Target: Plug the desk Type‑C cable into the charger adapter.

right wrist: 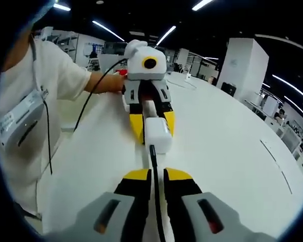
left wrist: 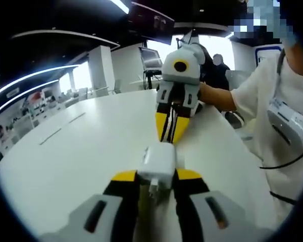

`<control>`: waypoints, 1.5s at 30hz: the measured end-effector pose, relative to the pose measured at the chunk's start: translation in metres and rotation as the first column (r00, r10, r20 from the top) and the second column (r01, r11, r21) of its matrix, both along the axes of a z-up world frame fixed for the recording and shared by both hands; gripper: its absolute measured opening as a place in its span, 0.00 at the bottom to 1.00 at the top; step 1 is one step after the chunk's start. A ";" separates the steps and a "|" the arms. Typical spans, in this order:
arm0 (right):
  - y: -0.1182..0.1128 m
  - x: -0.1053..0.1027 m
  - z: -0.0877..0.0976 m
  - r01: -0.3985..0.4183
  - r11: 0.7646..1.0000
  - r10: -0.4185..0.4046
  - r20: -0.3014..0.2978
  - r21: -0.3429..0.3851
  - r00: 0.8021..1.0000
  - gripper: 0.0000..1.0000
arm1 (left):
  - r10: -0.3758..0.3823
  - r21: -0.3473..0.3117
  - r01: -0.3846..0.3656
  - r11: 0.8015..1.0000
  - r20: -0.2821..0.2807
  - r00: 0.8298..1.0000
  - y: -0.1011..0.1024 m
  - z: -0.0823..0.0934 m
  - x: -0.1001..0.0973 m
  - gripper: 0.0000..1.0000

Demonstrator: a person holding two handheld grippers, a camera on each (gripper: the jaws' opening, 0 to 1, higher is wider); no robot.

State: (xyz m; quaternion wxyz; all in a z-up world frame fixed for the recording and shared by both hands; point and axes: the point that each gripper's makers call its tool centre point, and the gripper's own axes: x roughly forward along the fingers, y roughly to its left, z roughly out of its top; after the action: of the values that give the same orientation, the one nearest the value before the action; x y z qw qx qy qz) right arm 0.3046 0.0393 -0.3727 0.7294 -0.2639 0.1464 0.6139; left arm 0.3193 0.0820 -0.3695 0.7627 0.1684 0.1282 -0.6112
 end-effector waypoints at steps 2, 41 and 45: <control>-0.002 0.005 0.004 0.017 1.000 -0.017 0.017 0.014 1.000 0.16 | 0.002 -0.004 -0.002 1.000 -0.003 1.000 -0.001 0.000 0.004 0.26; -0.023 0.018 0.028 0.120 0.983 -0.127 0.041 0.136 0.991 0.19 | 0.008 0.030 -0.008 1.000 0.003 1.000 -0.022 0.001 0.042 0.26; -0.026 0.021 0.031 0.131 0.980 -0.139 0.043 0.147 0.989 0.19 | 0.009 0.036 -0.010 0.999 0.007 1.000 -0.023 0.003 0.046 0.26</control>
State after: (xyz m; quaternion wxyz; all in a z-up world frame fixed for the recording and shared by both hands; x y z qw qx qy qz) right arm 0.3252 0.0134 -0.3412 0.7901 -0.2164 0.1000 0.5648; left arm 0.3651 0.0589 -0.3663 0.7629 0.1836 0.1371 -0.6046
